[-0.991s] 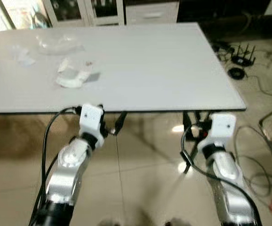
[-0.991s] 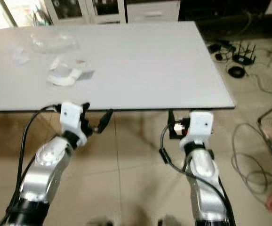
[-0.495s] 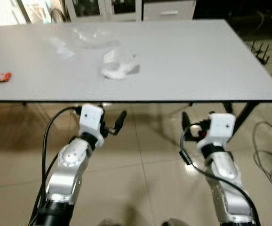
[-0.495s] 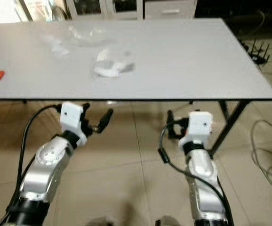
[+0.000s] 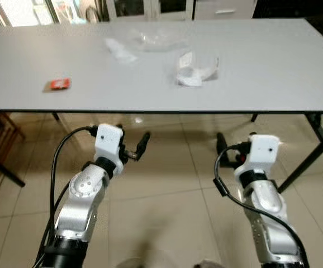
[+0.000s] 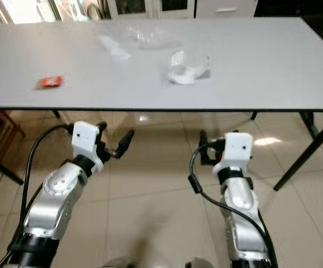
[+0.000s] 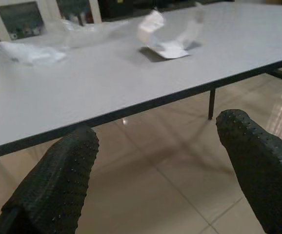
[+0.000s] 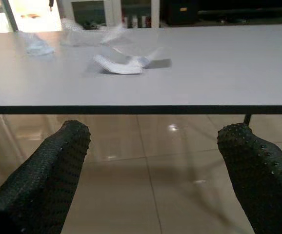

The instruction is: Picking trash to rubbish bin

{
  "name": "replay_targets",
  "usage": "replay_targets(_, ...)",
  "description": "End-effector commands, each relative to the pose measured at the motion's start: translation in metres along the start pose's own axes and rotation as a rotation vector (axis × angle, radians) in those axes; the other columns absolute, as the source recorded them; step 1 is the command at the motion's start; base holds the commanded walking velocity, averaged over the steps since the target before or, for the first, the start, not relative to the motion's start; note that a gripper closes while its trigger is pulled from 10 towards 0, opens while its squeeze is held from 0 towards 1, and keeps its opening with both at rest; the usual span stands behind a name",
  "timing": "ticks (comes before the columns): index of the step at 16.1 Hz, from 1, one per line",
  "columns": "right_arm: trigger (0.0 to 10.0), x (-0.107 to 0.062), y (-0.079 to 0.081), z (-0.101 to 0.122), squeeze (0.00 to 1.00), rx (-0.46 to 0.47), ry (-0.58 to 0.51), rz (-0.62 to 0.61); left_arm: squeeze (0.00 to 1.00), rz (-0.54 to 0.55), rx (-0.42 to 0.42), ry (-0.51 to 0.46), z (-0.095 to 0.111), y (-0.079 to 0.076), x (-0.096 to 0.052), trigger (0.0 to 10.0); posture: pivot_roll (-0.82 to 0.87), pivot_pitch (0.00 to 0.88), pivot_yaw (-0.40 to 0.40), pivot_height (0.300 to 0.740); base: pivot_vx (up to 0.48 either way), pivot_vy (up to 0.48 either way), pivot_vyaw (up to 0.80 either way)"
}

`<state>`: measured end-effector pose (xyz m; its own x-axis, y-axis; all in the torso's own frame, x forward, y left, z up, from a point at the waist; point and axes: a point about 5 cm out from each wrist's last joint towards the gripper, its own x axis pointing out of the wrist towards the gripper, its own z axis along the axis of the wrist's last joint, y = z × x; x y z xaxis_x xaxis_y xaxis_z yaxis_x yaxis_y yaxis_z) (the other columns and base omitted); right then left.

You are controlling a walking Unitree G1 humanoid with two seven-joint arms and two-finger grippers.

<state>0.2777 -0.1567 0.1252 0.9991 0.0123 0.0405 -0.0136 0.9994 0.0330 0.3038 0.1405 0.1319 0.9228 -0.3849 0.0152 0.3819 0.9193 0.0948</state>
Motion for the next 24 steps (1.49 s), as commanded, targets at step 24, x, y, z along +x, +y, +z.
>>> replay_targets(24, 10.0, 0.0011, 0.0025, 0.0001, 0.00, -0.009, -0.007, 0.003, 0.00, 0.076, 0.029, 0.014, -0.0082, 0.0066, 0.0008, 10.0, -0.04, 0.108, 0.040, 0.740, 0.000, 0.272, -0.02)
